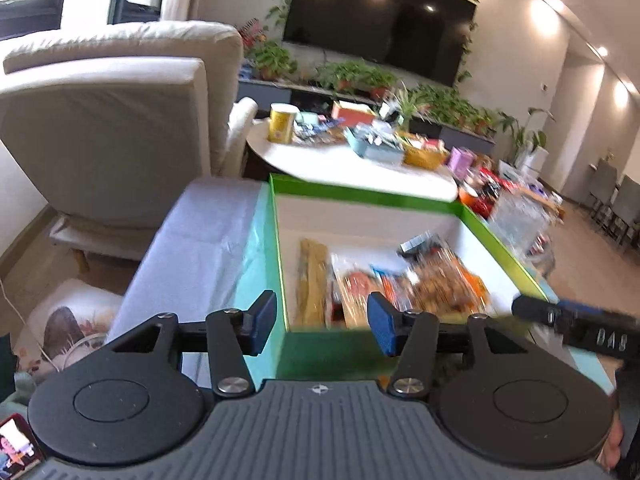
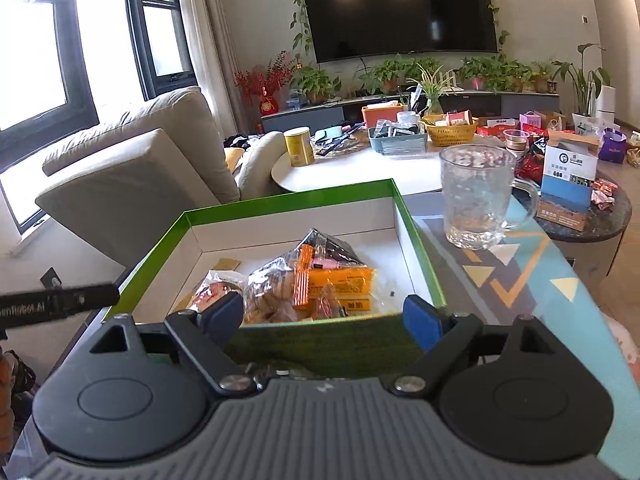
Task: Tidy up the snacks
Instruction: 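Grasp the red spicy packet with the left tool while the right tool grasps the black bar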
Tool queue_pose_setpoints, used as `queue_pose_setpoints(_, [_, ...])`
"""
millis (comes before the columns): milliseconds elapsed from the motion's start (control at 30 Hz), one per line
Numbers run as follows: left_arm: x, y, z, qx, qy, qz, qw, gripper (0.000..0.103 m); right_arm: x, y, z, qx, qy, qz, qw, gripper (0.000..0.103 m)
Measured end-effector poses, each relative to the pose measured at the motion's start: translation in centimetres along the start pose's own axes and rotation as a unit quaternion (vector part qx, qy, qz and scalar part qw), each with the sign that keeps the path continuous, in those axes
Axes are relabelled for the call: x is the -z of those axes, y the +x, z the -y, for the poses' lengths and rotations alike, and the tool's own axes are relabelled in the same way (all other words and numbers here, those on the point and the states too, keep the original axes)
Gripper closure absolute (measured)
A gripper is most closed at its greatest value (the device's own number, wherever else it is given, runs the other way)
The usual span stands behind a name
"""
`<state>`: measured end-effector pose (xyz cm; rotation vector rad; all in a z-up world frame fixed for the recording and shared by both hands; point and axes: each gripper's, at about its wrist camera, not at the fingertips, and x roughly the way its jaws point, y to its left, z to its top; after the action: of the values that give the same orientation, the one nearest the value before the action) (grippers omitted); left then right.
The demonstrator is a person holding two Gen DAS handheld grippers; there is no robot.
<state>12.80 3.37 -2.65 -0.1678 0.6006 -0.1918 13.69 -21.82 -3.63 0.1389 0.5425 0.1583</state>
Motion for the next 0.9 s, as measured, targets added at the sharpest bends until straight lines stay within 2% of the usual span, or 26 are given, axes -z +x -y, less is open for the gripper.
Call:
queue_pose_setpoints(200, [3.7, -0.2, 0.5, 0.021, 0.021, -0.06, 0.9978, 0.055, 0.9, -2.1, 0.4, -0.004, 0.005, 0.003, 1.0, 0.043])
queue_pose_setpoints(367, [5.6, 0.7, 0.6, 0.028, 0.012, -0.093, 0.9952, 0.056, 2.3, -3.6, 0.0, -0.019, -0.021, -0.006, 1.0, 0.043])
queue_pose_setpoints(433, [6.0, 0.8, 0.7, 0.029, 0.013, -0.093, 0.9951, 0.064, 3.0, -4.0, -0.5, -0.023, -0.038, -0.014, 0.999, 0.043])
queue_pose_setpoints(467, [6.1, 0.8, 0.7, 0.034, 0.012, -0.094, 0.9949, 0.086, 3.5, -4.2, -0.7, -0.026, -0.046, -0.02, 0.998, 0.043])
queue_pose_setpoints(500, [6.3, 1.0, 0.6, 0.039, 0.005, -0.103, 0.9939, 0.101, 4.0, -4.3, -0.9, -0.028, -0.054, -0.026, 0.998, 0.043])
queue_pose_setpoints(567, [6.5, 0.8, 0.3, 0.041, -0.015, -0.101, 0.9939, 0.103, 4.9, -4.6, -1.2, -0.033, -0.061, -0.038, 0.997, 0.043])
queue_pose_setpoints(667, [6.5, -0.3, 0.3, 0.02, -0.012, -0.074, 0.9969, 0.103, 6.0, -5.4, -1.8, -0.049, -0.063, -0.046, 0.996, 0.043])
queue_pose_setpoints(900, [5.4, -3.2, -0.6, 0.003, -0.017, -0.032, 0.9993, 0.103, 7.6, -6.6, -4.8, -0.119, -0.092, -0.067, 0.986, 0.044])
